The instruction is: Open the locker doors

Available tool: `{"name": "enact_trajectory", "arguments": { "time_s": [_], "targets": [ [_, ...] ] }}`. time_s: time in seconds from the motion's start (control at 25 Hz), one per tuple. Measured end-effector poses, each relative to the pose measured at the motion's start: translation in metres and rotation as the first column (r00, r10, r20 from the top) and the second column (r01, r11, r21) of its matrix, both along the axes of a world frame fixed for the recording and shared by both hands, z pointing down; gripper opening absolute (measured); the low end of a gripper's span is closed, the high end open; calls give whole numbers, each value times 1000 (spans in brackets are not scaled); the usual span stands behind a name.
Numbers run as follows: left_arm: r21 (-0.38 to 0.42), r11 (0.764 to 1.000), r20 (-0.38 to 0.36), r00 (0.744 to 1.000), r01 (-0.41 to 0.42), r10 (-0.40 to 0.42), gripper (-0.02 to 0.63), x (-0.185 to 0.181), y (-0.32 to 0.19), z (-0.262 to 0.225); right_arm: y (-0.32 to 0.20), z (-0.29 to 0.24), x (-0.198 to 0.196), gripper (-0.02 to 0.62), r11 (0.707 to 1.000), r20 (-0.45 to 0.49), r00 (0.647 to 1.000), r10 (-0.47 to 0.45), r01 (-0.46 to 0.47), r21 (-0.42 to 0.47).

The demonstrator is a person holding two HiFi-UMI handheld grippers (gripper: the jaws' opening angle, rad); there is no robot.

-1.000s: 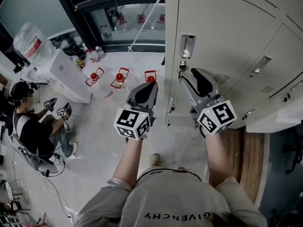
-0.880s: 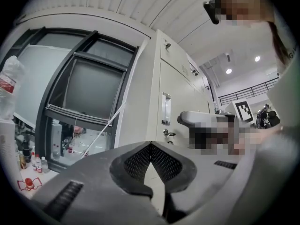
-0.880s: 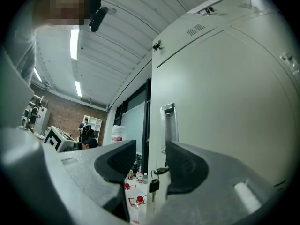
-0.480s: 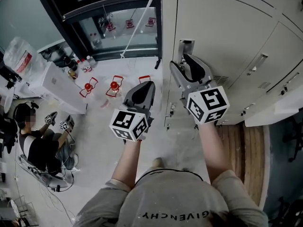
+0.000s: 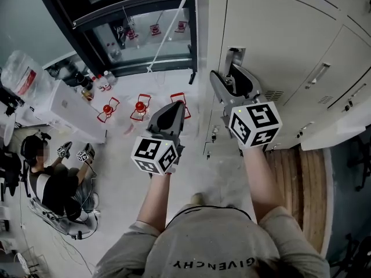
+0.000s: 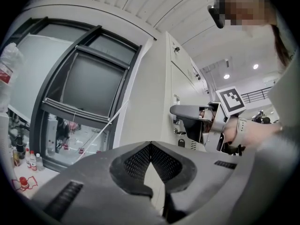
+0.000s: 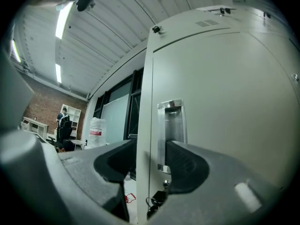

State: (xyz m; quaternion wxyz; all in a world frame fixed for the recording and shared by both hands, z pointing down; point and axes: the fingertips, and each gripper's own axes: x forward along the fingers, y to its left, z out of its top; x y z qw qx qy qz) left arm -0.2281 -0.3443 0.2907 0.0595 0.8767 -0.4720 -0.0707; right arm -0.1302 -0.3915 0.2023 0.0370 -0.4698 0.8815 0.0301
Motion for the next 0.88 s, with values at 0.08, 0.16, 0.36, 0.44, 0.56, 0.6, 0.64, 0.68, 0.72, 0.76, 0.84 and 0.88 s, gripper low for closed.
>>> {"name": "enact_trajectory", "arguments": {
  "time_s": [0.08, 0.16, 0.36, 0.44, 0.56, 0.6, 0.64, 0.68, 0.72, 0.76, 0.84, 0.88],
  "targets": [
    [-3, 1000, -2, 1000, -4, 4, -2, -6, 2, 2, -1, 0, 0, 196, 1000, 15, 1000, 6, -6, -11],
    [-7, 1000, -3, 1000, -7, 7, -2, -11, 4, 5, 0, -1, -2, 195, 1000, 23, 1000, 12, -11, -19],
    [-24, 999, -18, 1000, -22, 22, -2, -18, 14, 14, 13, -2, -4, 196, 999, 12, 999, 33, -33, -5],
    [-27, 999, -27, 999, -21, 20, -2, -19, 18, 17, 21, -2, -3, 195, 999, 10, 999, 35, -35, 4],
    [-34, 999, -33, 999, -16, 15, -2, -17, 26, 22, 33, -2, 1, 195, 999, 3, 999, 46, -46, 18],
    [-37, 999, -31, 999, -15, 14, -2, -15, 29, 24, 38, -2, 3, 195, 998, -2, 999, 54, -54, 25],
    [-39, 999, -27, 1000, -14, 13, -2, -13, 32, 24, 43, -2, 5, 195, 998, -4, 998, 61, -61, 32],
    [-40, 999, -24, 1000, -13, 12, -2, -10, 36, 24, 49, -2, 8, 195, 997, -4, 998, 66, -66, 37],
    [-39, 999, -20, 1000, -11, 10, -2, -7, 40, 23, 55, -2, 10, 193, 997, -2, 998, 68, -67, 39],
    [-36, 999, -18, 1000, -8, 7, -2, -3, 44, 21, 61, -2, 13, 192, 997, 0, 998, 66, -66, 41],
    [-26, 1000, -13, 1000, -1, 1, -2, 5, 51, 16, 75, -2, 18, 189, 997, -2, 998, 59, -59, 49],
    [-19, 1000, -11, 1000, 2, -2, -2, 10, 56, 13, 83, -2, 22, 187, 997, -7, 998, 56, -55, 55]
  ]
}}
